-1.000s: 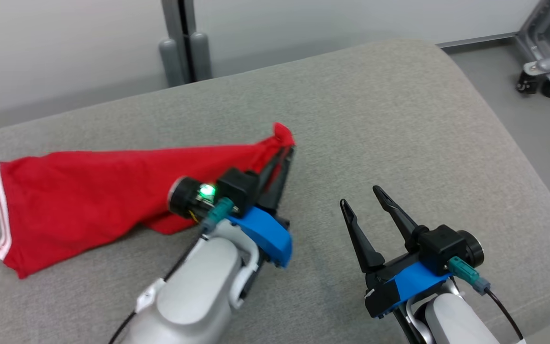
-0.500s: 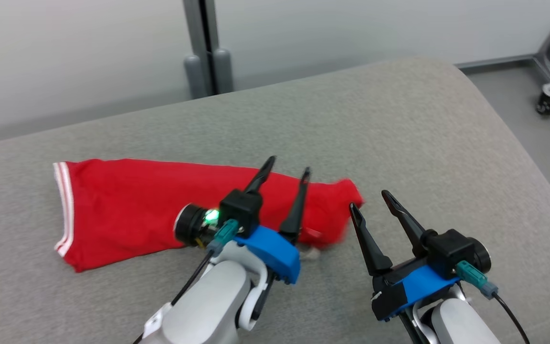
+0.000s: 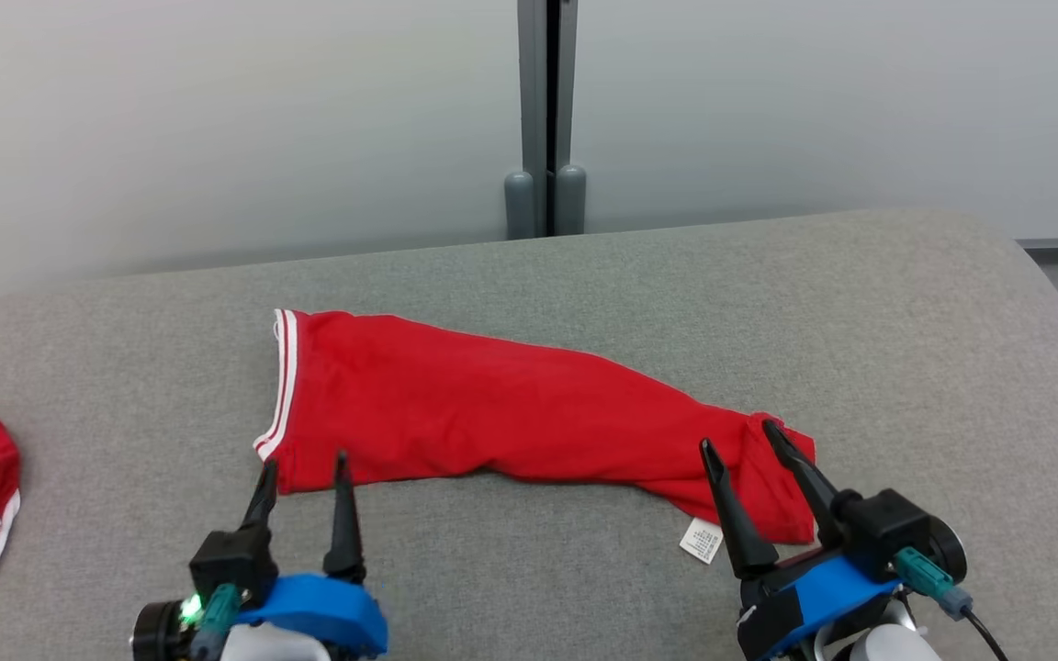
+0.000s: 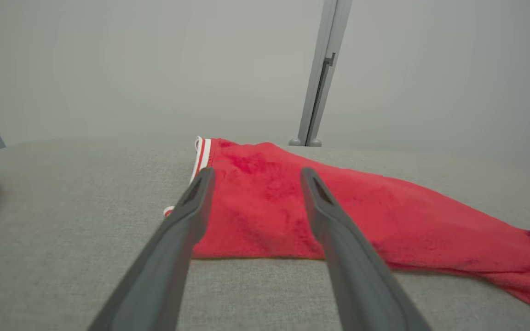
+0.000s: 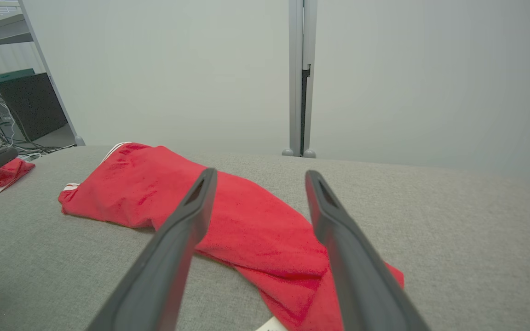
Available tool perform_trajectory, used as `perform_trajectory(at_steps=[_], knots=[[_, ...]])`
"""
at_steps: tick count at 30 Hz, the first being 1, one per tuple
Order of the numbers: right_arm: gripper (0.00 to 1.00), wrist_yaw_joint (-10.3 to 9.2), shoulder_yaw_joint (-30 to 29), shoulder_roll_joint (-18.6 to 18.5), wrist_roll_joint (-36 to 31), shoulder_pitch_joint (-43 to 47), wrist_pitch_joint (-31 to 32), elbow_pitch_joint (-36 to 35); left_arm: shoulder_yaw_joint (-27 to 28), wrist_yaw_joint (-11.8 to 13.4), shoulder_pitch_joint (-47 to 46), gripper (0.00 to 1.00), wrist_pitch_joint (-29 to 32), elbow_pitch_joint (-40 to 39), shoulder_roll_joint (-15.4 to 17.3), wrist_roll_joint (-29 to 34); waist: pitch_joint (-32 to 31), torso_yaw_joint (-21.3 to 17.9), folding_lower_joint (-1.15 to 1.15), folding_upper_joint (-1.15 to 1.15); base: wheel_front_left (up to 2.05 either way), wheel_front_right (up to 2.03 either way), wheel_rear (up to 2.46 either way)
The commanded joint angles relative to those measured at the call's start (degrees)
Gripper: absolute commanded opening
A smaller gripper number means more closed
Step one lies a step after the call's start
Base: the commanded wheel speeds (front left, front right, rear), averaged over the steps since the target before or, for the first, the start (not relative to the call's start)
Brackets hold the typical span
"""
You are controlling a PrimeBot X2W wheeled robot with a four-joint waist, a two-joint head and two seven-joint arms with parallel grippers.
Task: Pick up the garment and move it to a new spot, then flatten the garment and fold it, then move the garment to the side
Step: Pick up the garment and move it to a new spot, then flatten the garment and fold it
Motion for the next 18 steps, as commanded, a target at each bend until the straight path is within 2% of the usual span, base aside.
perform_trajectory(at_steps=[1, 8, 18], knots=[[1.00, 0.01, -0.2, -0.1, -0.4, 1.3, 0.0, 0.2, 2.0, -0.2, 1.9, 1.00, -0.2, -1.1, -0.1, 0.8, -0.3, 0.3, 0.00, 0.01, 0.00, 0.00, 0.00], [1.00, 0.01, -1.8, -0.1, -0.6, 3.4, 0.0, 0.4, 8.6, -2.5, 9.1, 1.00, -0.2, -3.5, -1.7, 4.7, -1.6, 1.9, 0.00, 0.01, 0.00, 0.00, 0.00], [1.00, 0.01, -2.7, -0.1, -1.5, 3.0, 0.0, 1.5, 10.4, -4.8, 8.1, 1.00, -0.2, -2.4, -2.7, 6.4, -0.2, 1.8, 0.00, 0.01, 0.00, 0.00, 0.00]])
